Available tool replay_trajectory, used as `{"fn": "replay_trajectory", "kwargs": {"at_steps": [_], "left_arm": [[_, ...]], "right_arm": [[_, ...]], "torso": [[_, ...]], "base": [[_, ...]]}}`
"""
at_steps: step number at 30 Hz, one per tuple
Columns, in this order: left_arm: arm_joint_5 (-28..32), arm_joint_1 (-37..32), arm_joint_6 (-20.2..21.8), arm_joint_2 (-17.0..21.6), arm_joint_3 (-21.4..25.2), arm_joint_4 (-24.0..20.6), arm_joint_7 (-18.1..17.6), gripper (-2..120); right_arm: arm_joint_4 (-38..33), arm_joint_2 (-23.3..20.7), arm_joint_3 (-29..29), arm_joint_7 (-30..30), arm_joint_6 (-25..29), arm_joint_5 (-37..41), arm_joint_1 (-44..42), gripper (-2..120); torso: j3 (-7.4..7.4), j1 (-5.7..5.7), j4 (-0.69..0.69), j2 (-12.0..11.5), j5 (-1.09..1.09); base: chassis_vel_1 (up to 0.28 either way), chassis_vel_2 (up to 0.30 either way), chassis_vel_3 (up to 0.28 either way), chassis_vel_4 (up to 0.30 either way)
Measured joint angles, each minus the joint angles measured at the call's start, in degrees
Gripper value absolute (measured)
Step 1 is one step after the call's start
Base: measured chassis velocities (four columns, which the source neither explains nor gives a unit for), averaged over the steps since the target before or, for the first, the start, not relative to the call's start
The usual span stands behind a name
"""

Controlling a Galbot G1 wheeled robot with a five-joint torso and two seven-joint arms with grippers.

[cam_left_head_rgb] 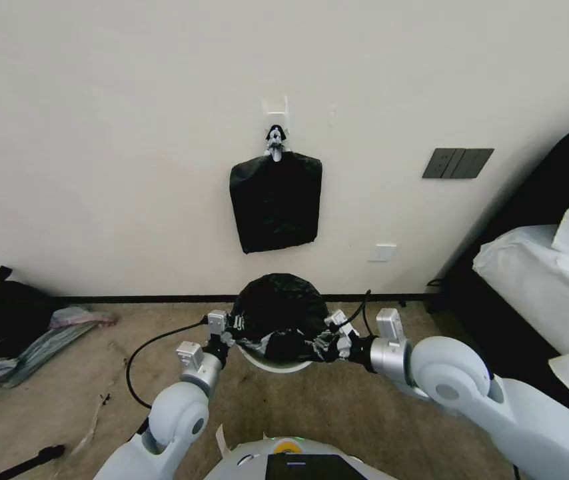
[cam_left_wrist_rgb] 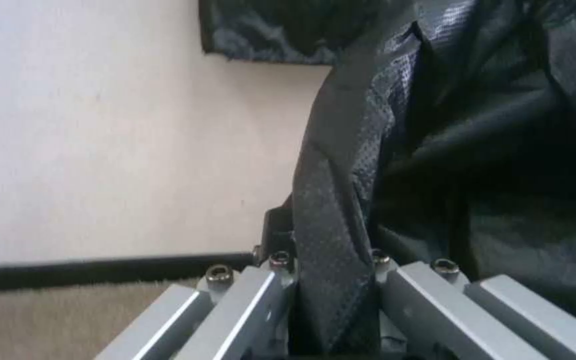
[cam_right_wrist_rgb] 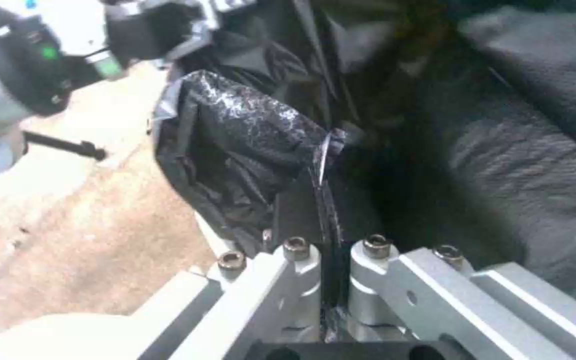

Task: Place a trash bag onto the trash bin.

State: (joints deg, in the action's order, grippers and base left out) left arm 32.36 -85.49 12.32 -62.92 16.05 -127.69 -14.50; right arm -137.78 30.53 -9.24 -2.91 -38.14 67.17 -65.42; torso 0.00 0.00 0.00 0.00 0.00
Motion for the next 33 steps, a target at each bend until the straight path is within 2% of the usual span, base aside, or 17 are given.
{"fn": "replay_trajectory", "kwargs": {"at_steps": [1,3,5,11,14,15,18,27,33], "left_arm": [[1.9,0.1,0.7,0.0,0.2,-0.3,-0.8,1],[3.1,0.3,1.1,0.0,0.3,-0.4,-1.3,1],[6.2,1.4,2.8,0.3,0.9,-0.3,-3.1,1],[13.2,3.5,5.5,1.1,1.6,-0.3,-6.4,1],[17.3,4.8,6.7,1.5,2.1,-0.2,-8.5,1],[17.3,4.8,6.7,1.5,2.1,-0.2,-8.5,1],[22.3,6.2,8.4,1.6,2.5,-0.3,-11.1,1],[31.4,6.1,11.1,2.0,4.7,-2.7,-15.9,1],[33.2,6.5,11.1,1.2,5.3,-2.9,-18.0,1]], "right_arm": [[-0.9,-0.3,-0.2,1.9,1.2,-3.8,-1.0,0],[-1.5,-0.6,-0.3,3.2,2.2,-6.3,-1.7,0],[-3.1,-1.4,-0.8,6.6,6.2,-14.3,-4.1,0],[-3.4,-1.9,-1.8,11.0,12.4,-21.4,-9.1,0],[-2.8,-1.9,-1.8,13.7,17.1,-28.0,-13.9,0],[-2.8,-1.9,-1.8,13.7,17.1,-28.0,-13.9,0],[-1.5,-1.5,0.0,15.4,21.8,-35.9,-17.2,0],[5.0,1.9,4.4,15.4,28.2,-44.0,-16.1,0],[6.0,4.0,6.3,16.1,30.9,-48.7,-17.2,0]], "torso": [[0.00,0.00,0.00,0.0,0.00],[0.00,0.00,0.00,0.0,0.00],[0.00,0.00,0.00,0.0,0.00],[0.00,0.00,0.00,0.0,0.00],[0.00,0.00,0.00,0.0,0.00],[0.00,0.00,0.00,0.0,0.00],[0.00,0.00,-0.02,0.0,-0.01],[0.00,0.00,0.01,0.0,0.00],[0.00,0.00,0.01,0.0,0.00]], "base": [[0.000,0.000,0.000,0.000],[0.000,0.000,0.000,0.000],[0.000,0.000,0.000,0.000],[0.000,0.000,0.000,0.000],[0.000,0.000,0.000,0.000],[0.000,0.000,0.000,0.000],[0.000,0.000,0.000,0.000],[0.000,0.000,0.000,0.000],[0.000,0.000,0.000,0.000]]}}
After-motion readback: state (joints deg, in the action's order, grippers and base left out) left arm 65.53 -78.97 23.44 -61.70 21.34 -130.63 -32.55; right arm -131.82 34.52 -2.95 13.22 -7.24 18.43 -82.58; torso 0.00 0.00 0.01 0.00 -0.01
